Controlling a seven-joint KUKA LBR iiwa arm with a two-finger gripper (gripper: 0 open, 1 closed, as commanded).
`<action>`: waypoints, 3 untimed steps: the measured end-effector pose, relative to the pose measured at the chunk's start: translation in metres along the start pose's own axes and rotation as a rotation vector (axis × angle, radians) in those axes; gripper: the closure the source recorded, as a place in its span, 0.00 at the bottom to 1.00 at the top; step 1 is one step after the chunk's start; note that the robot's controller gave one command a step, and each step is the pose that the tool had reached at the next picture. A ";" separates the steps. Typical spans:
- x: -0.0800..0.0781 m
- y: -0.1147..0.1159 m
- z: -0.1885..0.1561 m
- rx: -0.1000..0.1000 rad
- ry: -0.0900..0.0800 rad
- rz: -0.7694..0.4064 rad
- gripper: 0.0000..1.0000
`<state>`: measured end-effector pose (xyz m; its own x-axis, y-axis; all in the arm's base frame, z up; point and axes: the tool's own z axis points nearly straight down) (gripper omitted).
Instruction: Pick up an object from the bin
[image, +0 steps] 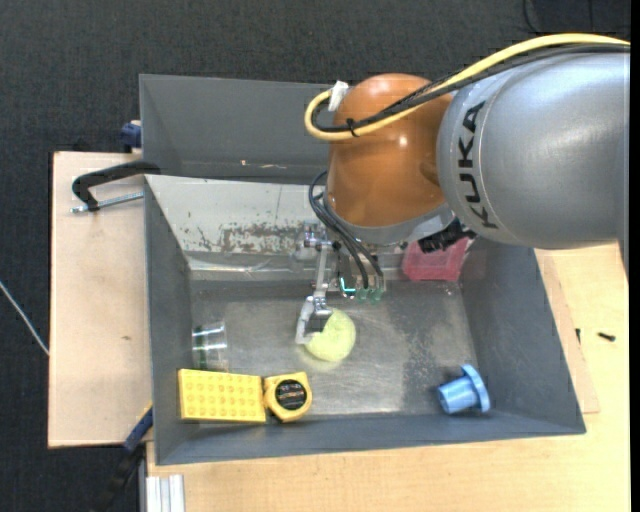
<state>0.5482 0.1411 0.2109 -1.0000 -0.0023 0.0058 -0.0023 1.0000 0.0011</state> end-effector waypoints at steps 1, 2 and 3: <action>-0.002 -0.001 -0.004 -0.001 -0.008 0.002 0.00; -0.006 -0.035 0.067 0.000 -0.012 -0.068 0.00; -0.005 -0.054 0.082 0.000 -0.006 -0.083 0.00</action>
Offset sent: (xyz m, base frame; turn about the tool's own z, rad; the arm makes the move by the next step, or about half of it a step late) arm 0.0064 -0.0705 -0.1409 -0.1309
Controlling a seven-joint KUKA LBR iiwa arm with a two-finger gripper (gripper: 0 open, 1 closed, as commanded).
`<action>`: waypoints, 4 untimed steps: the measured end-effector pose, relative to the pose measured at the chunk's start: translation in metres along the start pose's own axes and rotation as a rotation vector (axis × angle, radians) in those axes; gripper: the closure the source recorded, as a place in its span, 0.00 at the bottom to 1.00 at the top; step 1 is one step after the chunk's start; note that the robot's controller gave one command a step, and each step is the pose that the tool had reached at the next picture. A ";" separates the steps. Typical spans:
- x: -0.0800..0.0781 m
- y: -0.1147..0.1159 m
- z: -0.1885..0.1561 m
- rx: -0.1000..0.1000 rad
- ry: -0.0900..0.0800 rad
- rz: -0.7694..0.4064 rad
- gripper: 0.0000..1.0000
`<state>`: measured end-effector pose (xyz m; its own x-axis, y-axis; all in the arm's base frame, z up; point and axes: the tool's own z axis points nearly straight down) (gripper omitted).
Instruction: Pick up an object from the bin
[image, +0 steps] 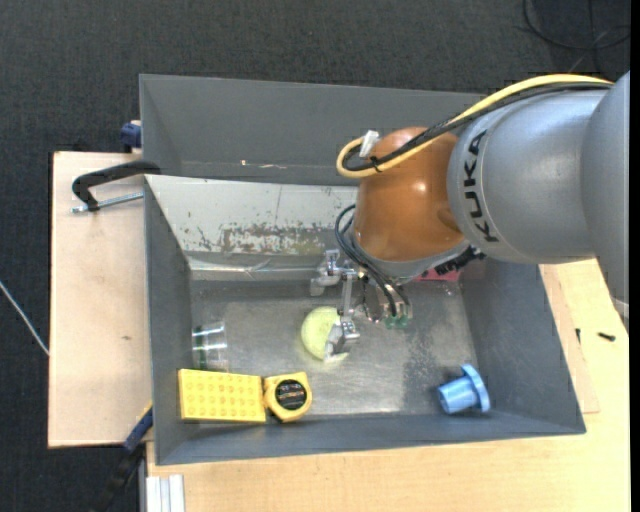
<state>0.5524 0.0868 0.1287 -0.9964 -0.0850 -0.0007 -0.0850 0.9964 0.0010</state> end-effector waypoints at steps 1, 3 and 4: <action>0.000 -0.018 0.000 0.001 0.000 0.036 0.00; -0.001 -0.014 0.046 -0.002 -0.005 0.060 1.00; -0.001 -0.014 0.046 -0.002 -0.005 0.060 1.00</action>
Offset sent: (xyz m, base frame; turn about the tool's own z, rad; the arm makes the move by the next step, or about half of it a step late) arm 0.0011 -0.0149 -0.0587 0.0604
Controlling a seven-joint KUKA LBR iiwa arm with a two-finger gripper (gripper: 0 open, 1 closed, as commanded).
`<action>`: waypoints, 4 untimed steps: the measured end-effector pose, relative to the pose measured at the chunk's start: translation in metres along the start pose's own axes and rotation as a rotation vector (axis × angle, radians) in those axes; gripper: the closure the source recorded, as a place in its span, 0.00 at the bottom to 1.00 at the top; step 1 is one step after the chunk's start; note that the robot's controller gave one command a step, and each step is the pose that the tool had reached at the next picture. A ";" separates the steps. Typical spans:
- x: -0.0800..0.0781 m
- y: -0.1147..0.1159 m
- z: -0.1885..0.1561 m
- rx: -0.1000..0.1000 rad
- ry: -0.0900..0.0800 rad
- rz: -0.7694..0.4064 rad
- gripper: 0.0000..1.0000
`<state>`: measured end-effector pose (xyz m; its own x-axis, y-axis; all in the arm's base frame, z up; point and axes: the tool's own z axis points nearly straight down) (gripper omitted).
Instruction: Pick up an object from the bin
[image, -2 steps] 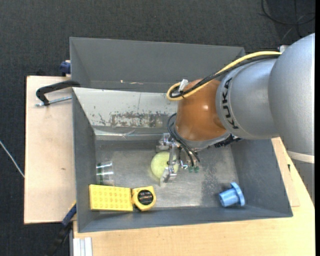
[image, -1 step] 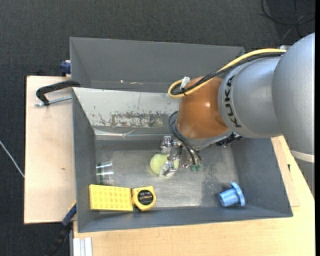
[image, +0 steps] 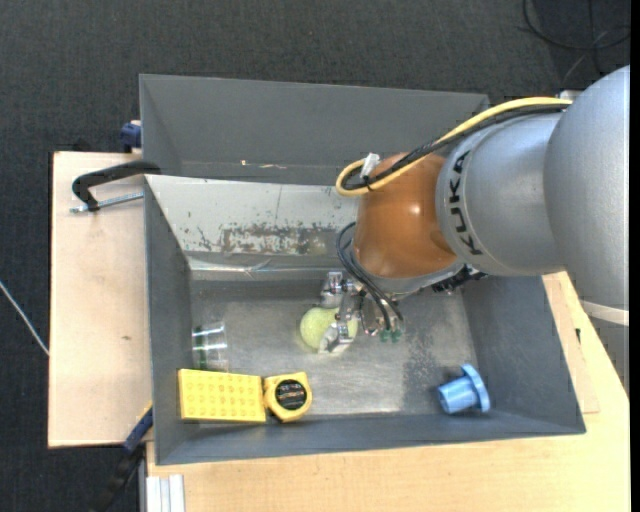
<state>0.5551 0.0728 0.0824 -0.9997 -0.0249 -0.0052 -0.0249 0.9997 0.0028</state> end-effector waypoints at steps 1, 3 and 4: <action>0.000 0.000 -0.001 0.000 0.001 0.000 1.00; 0.000 0.000 -0.018 0.001 0.003 0.000 1.00; 0.000 0.001 -0.029 0.001 0.001 0.000 1.00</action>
Offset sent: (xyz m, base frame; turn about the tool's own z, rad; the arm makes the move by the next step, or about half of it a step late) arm -0.0002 0.0001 0.0373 0.0000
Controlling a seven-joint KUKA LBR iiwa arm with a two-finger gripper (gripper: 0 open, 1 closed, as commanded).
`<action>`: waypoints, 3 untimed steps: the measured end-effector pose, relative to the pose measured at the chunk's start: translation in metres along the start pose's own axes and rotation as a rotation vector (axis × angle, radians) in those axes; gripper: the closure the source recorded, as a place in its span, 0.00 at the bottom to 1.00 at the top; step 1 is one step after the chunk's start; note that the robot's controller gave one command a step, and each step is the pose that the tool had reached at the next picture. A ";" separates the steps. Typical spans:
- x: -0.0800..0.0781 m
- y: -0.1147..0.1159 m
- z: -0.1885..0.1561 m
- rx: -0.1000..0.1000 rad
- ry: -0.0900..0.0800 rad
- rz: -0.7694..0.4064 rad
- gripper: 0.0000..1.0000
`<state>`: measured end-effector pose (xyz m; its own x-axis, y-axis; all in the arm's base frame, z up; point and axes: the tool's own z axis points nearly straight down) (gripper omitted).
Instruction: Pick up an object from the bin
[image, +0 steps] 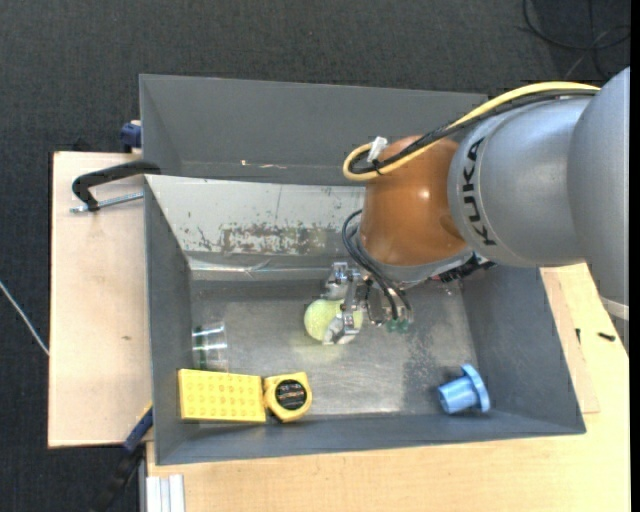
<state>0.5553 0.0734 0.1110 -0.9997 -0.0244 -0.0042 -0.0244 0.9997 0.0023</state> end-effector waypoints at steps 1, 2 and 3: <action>0.000 0.000 -0.011 0.000 0.000 0.000 1.00; 0.000 0.000 -0.021 0.000 0.000 0.000 1.00; -0.001 0.001 -0.031 0.000 -0.001 0.000 1.00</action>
Offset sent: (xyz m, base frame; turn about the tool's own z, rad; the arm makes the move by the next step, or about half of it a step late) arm -0.0001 0.0001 0.0445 0.0000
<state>0.5559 0.0738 0.1417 -0.9997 -0.0244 -0.0053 -0.0244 0.9997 0.0022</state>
